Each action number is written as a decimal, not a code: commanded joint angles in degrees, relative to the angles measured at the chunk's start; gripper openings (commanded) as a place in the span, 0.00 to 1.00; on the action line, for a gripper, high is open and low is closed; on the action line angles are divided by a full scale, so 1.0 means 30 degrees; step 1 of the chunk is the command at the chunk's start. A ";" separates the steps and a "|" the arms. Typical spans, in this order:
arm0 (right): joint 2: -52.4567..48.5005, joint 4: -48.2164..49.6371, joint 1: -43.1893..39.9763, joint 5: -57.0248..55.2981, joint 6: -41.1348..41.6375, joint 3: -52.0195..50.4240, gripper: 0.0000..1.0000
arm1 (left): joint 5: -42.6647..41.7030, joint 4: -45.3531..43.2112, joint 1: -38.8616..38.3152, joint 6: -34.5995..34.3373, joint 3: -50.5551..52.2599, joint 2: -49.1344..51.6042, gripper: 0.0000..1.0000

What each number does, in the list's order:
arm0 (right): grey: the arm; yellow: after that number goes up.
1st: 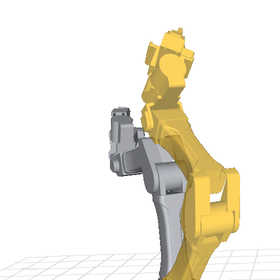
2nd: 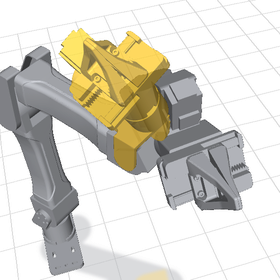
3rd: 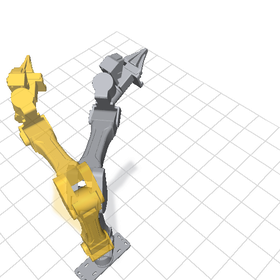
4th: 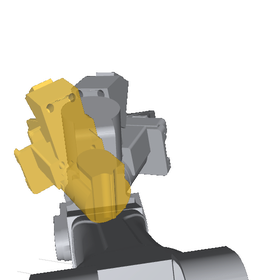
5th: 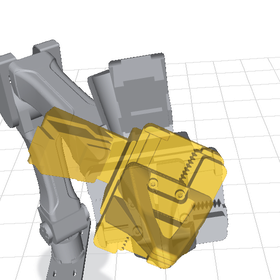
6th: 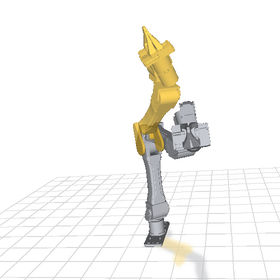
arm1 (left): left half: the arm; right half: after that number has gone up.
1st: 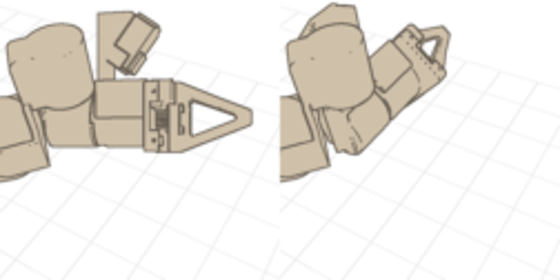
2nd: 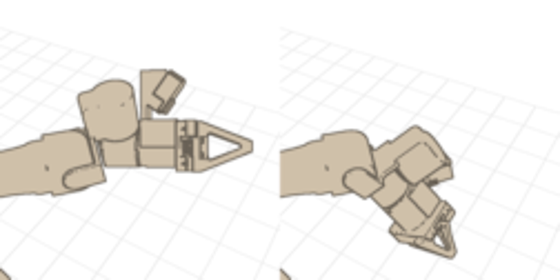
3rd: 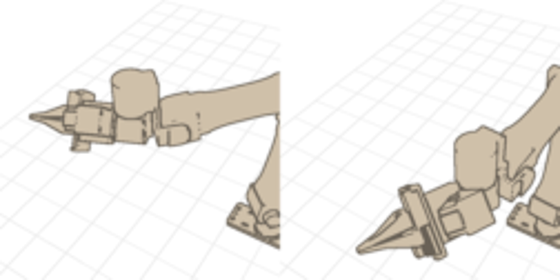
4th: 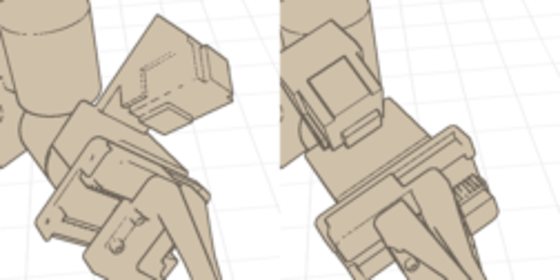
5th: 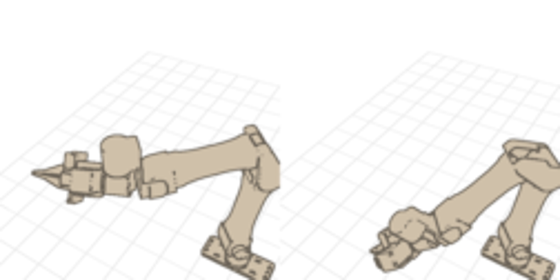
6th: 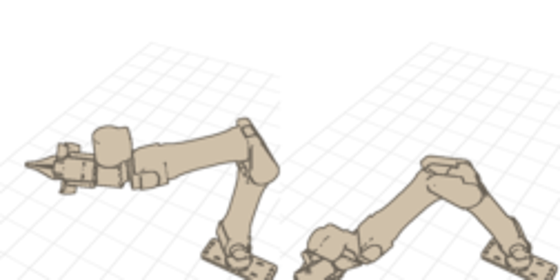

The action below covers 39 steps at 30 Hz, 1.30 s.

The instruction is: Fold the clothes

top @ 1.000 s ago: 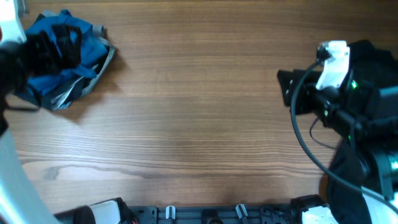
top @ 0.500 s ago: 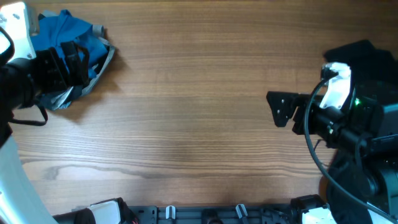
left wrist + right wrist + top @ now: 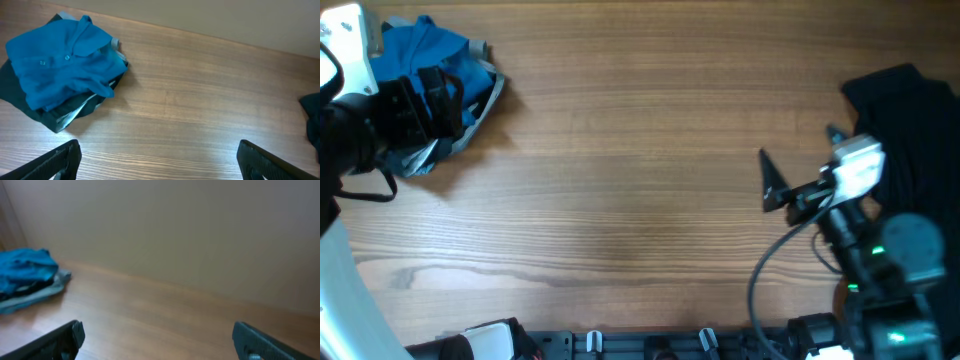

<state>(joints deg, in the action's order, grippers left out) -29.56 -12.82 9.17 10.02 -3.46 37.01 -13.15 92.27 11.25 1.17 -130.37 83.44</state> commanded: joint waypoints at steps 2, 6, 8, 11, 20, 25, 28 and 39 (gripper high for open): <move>0.4736 0.2237 -0.0087 -0.0073 0.0204 -0.6069 1.00 | 0.0058 -0.0080 -0.0087 -0.0182 0.0058 0.0066 1.00; 0.9777 0.2725 -0.0087 -0.0969 0.0204 -0.9428 1.00 | 0.0058 -0.0080 -0.0087 -0.0182 0.0058 0.0066 1.00; 0.9799 0.4707 -0.0080 -0.1013 0.0277 -1.1001 1.00 | 0.0058 -0.0073 -0.0087 -0.0182 0.0058 0.0066 1.00; 0.9799 0.5537 -0.0080 -0.1494 0.0277 -1.2240 1.00 | 0.0058 -0.0073 -0.0087 -0.0182 0.0058 0.0066 1.00; 0.9398 0.4386 -0.0066 -0.1501 0.0277 -1.2233 1.00 | 0.0058 -0.0073 -0.0087 -0.0182 0.0058 0.0066 1.00; 0.9398 0.4386 -0.0066 -0.1494 0.0277 -1.2233 1.00 | 0.0058 -0.0073 -0.0087 -0.0182 0.0058 0.0066 1.00; 0.9398 0.4393 -0.0066 -0.1501 0.0277 -1.2233 1.00 | 0.0058 -0.0073 -0.0087 -0.0182 0.0058 0.0066 1.00; 0.9398 0.4386 -0.0066 -0.1501 0.0277 -1.2233 1.00 | 0.2637 -0.0073 -0.0066 -0.0146 0.0058 0.0051 1.00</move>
<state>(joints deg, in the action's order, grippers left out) -1.13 0.23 9.17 6.33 -3.09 0.36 -12.12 92.18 11.25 1.17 -130.34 83.57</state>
